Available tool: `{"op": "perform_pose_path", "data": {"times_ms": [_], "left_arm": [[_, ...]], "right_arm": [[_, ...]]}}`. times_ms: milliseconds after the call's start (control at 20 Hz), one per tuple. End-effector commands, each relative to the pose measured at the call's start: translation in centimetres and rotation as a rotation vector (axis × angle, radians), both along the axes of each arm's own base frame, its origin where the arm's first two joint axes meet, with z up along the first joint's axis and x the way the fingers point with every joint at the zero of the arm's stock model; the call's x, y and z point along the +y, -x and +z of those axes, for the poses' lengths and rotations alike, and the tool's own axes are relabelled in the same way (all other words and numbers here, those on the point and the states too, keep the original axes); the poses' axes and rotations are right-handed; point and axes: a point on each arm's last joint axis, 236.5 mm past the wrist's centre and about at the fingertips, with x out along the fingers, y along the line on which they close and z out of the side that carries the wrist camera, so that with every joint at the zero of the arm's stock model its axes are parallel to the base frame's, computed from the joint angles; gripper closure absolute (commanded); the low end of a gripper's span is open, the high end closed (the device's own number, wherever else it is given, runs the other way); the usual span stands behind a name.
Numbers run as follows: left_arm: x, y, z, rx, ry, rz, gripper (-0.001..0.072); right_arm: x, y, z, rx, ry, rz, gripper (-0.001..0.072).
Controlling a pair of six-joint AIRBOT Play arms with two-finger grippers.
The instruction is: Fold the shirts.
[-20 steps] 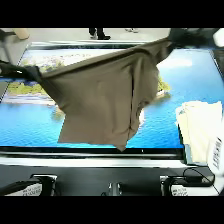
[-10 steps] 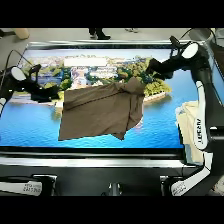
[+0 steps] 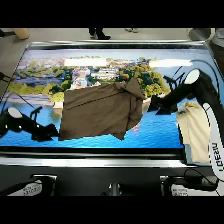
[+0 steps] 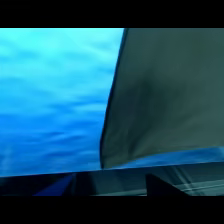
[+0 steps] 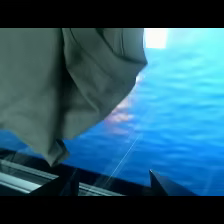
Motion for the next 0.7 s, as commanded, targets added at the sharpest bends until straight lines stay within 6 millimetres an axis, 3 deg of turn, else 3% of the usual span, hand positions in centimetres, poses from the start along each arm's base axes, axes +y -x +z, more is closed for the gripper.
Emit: {"op": "perform_pose_path", "data": {"times_ms": [0,150,300,350,400,500,550,650], "left_arm": [[-2.3,0.6,-2.4,-0.055,0.076,0.117,0.0186],[-1.4,-1.7,-2.8,-0.136,0.038,0.164,0.0194],[-1.5,-2.7,-2.9,-0.175,0.020,0.170,0.0276],[-1.6,-2.7,-2.9,-0.179,0.019,0.165,0.0352],[-1.5,-2.9,-2.9,-0.184,0.016,0.168,0.0361],[-1.3,-3.2,-2.9,-0.197,0.009,0.175,0.0608],[-1.3,-3.2,-3.0,-0.199,0.007,0.176,0.0674],[-1.3,-3.2,-2.9,-0.198,0.009,0.173,0.0674]], "right_arm": [[0.6,3.0,-2.3,0.059,-0.029,0.003,0.0250],[0.9,3.5,-3.5,0.074,-0.039,-0.017,0.0246],[2.2,4.4,-5.4,0.095,-0.101,-0.058,0.0243],[2.6,4.7,-6.1,0.098,-0.118,-0.071,0.0241],[2.9,4.9,-6.8,0.095,-0.131,-0.085,0.0237],[3.4,4.7,-7.5,0.079,-0.156,-0.110,0.0230],[3.7,4.5,-7.7,0.069,-0.174,-0.127,0.0226],[4.5,4.4,-8.0,0.060,-0.190,-0.125,0.0222]]}}
